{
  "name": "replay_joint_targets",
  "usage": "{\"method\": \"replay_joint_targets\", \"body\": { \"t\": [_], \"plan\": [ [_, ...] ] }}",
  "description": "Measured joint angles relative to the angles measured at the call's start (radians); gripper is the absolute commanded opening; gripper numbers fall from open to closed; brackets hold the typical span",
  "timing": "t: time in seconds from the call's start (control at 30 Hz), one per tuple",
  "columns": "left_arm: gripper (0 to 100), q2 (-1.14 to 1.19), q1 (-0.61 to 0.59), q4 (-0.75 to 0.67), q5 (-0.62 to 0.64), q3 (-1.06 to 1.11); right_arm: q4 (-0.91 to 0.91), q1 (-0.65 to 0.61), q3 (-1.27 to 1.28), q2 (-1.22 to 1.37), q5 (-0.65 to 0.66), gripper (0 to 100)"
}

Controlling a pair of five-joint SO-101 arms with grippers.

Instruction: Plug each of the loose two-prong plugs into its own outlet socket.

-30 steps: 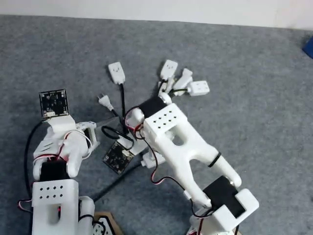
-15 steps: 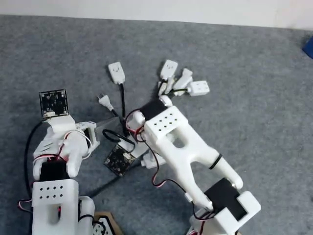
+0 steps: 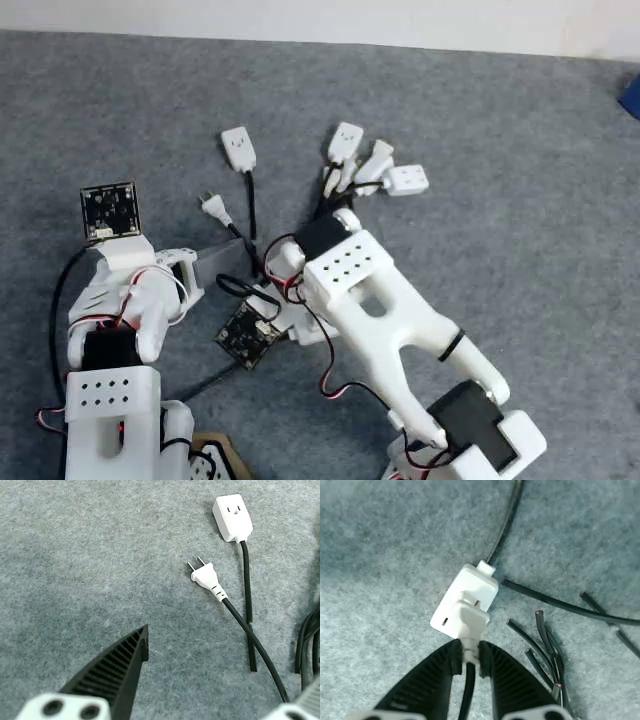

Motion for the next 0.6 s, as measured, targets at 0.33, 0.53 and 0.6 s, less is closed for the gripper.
{"method": "replay_joint_targets", "body": {
  "t": [0.33,0.53,0.6],
  "plan": [
    [49,0.0,0.0,0.0,0.0,0.0,-0.026,-0.009,0.068,-0.002,-0.044,0.8],
    [49,0.0,0.0,0.0,0.0,0.0,-0.029,-0.02,0.083,-0.003,-0.08,0.8],
    [49,0.0,0.0,0.0,0.0,0.0,-0.029,-0.038,0.083,-0.003,-0.097,0.8]
  ]
}}
